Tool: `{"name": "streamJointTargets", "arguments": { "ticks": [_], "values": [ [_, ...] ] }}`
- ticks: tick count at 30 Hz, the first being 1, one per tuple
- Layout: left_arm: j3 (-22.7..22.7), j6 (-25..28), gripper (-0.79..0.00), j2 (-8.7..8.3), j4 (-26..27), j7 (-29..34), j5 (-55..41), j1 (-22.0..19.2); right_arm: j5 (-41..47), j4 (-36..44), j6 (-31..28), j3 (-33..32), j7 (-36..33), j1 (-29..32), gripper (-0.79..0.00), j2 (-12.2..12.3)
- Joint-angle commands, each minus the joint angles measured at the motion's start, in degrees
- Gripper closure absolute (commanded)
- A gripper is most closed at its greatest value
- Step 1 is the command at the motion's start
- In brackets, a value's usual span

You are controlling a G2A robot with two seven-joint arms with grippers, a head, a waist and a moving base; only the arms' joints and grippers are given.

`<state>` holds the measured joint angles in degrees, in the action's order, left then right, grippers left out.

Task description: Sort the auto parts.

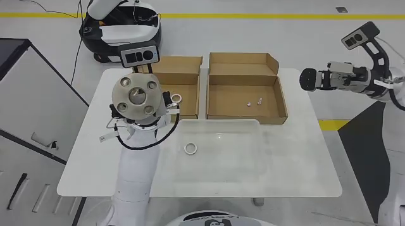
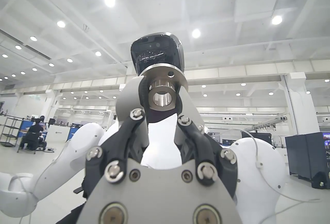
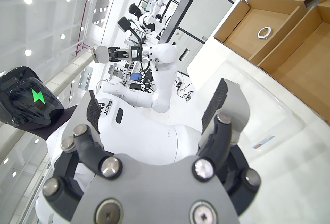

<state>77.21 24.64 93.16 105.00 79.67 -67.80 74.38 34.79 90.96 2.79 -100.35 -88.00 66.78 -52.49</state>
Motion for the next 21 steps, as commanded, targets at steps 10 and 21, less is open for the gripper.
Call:
{"name": "streamJointTargets", "arguments": {
  "ticks": [10, 21],
  "values": [
    [0.85, -0.13, 0.000, -0.31, 0.24, -3.87, 3.23, 0.08, 0.00, 0.00, 0.00, 0.00, 0.00, 0.00, -0.785, 0.00],
    [6.78, -3.04, 0.000, -2.43, -3.67, -7.03, 20.11, -1.00, 0.00, 0.00, 0.00, 0.00, 0.00, 0.00, -0.785, 0.00]
  ]
}}
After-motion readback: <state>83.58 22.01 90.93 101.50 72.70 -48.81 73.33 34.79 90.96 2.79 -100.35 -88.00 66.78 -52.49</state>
